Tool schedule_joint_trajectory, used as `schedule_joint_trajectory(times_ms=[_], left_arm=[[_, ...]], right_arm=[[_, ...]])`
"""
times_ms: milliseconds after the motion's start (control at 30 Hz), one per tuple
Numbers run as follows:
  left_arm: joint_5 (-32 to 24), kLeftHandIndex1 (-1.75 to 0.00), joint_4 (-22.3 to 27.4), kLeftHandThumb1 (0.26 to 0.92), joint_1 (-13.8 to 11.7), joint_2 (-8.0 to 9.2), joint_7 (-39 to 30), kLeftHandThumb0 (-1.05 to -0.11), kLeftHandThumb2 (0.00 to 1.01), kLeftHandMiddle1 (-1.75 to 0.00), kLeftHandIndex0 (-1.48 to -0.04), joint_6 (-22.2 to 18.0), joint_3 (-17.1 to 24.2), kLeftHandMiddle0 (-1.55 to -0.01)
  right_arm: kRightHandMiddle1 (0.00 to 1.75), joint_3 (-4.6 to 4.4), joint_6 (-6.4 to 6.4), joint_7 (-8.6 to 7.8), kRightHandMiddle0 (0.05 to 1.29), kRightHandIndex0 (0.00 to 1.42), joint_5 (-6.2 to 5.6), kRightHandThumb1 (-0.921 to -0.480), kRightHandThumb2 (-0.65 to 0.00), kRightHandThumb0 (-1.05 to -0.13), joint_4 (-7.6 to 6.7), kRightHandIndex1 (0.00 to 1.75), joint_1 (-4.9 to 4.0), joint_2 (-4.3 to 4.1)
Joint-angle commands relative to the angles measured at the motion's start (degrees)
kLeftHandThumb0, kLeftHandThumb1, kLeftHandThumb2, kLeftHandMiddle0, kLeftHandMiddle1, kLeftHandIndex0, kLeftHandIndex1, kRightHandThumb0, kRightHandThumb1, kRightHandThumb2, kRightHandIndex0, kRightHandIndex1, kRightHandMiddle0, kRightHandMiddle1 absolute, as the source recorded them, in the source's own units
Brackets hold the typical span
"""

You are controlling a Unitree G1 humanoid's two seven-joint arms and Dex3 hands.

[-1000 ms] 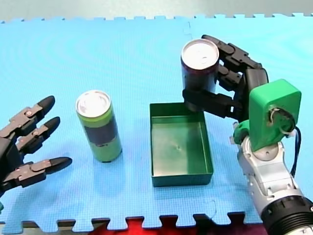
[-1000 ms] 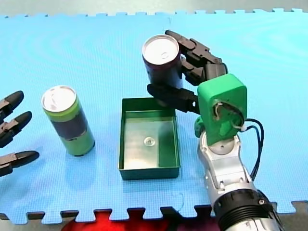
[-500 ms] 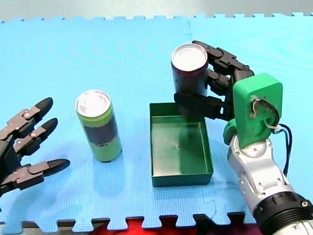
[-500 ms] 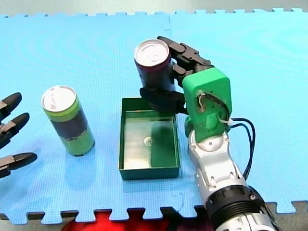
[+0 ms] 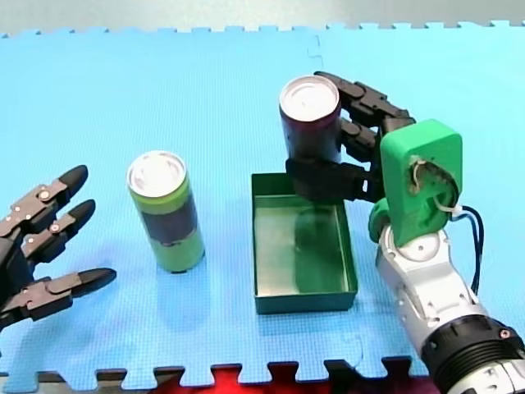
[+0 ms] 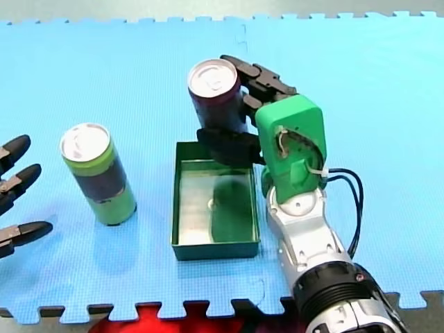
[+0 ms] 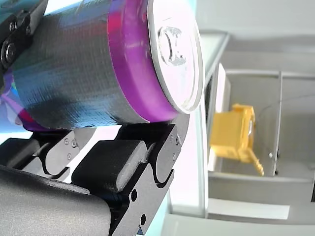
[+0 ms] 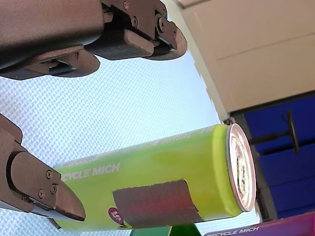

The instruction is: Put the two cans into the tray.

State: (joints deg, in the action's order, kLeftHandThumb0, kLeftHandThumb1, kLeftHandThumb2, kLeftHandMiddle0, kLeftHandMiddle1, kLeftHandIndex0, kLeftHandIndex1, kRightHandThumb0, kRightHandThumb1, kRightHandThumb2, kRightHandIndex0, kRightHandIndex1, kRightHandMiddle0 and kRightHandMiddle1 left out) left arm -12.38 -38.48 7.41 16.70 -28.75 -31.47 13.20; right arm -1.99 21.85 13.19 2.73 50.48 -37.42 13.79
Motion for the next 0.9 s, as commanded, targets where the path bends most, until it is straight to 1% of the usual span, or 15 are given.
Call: schedule_joint_trajectory(times_ms=[0,133,233,300,433,500,600,667,700,767,867], left_arm=[[-0.3,0.00,0.0,0.728,-0.1,0.39,-0.1,-1.048,0.00,0.00,-0.34,-0.4,0.2,-0.39],[-0.4,0.00,-0.3,0.729,0.0,0.43,-0.4,-1.048,0.00,0.00,-0.33,-0.5,0.2,-0.38],[-0.4,0.00,-0.5,0.731,0.1,0.53,-0.5,-1.048,0.00,0.00,-0.33,-0.5,0.3,-0.38],[-0.5,0.00,-0.4,0.732,0.1,0.61,-0.6,-1.048,0.00,0.00,-0.33,-0.5,0.4,-0.38],[-0.5,0.00,-0.3,0.733,0.0,0.89,-0.7,-1.048,0.00,0.00,-0.33,-0.5,0.6,-0.39],[-0.3,0.00,-0.3,0.733,0.0,1.08,-0.6,-1.048,0.00,0.00,-0.33,-0.5,0.6,-0.39],[-0.2,0.00,-0.3,0.733,0.0,1.20,-0.5,-1.048,0.00,0.00,-0.34,-0.3,0.6,-0.39],[-0.2,0.00,-0.2,0.733,0.0,1.23,-0.4,-1.048,0.00,0.00,-0.34,-0.2,0.6,-0.39],[-0.2,0.00,-0.2,0.732,0.0,1.24,-0.4,-1.048,0.00,0.00,-0.34,-0.2,0.6,-0.39],[-0.1,0.00,-0.2,0.731,0.0,1.29,-0.4,-1.048,0.00,0.00,-0.34,-0.1,0.5,-0.39],[0.0,0.00,-0.2,0.730,0.0,1.38,-0.4,-1.048,0.00,0.00,-0.34,-0.1,0.5,-0.39]], right_arm=[[0.00,0.09,1.53,-0.11,1.15,1.33,-0.62,-0.738,0.000,-0.386,0.22,0.00,-1.38,2.88],[0.00,0.05,2.12,-0.04,1.15,1.33,-0.78,-0.738,0.000,-0.377,0.73,0.00,-1.53,3.24],[0.00,-0.21,2.35,0.46,1.15,1.33,-0.65,-0.738,0.000,-0.374,1.22,0.00,-1.78,4.06],[0.00,-0.40,2.35,0.63,1.15,1.34,-0.66,-0.738,0.000,-0.373,1.40,0.00,-1.90,4.49],[0.00,-0.75,2.14,0.61,1.16,1.34,-0.82,-0.738,0.000,-0.374,1.37,0.00,-1.80,4.87],[0.00,-1.08,2.03,0.88,1.16,1.35,-0.65,-0.739,0.000,-0.378,1.02,0.00,-1.40,5.11],[0.00,-1.87,2.09,1.70,1.16,1.35,-0.07,-0.740,-0.001,-0.384,0.18,0.01,-0.43,5.71],[0.00,-2.43,2.53,2.25,1.16,1.35,0.33,-0.741,-0.001,-0.387,0.06,0.01,0.25,6.08],[0.00,-2.63,2.88,2.42,1.16,1.35,0.46,-0.741,-0.001,-0.388,0.19,0.01,0.52,6.18],[0.00,-2.94,3.98,2.44,1.16,1.36,0.51,-0.741,-0.001,-0.391,0.59,0.01,0.93,6.29],[0.00,-3.18,5.37,2.01,1.17,1.36,0.17,-0.742,-0.001,-0.393,0.88,0.00,1.17,6.38]])
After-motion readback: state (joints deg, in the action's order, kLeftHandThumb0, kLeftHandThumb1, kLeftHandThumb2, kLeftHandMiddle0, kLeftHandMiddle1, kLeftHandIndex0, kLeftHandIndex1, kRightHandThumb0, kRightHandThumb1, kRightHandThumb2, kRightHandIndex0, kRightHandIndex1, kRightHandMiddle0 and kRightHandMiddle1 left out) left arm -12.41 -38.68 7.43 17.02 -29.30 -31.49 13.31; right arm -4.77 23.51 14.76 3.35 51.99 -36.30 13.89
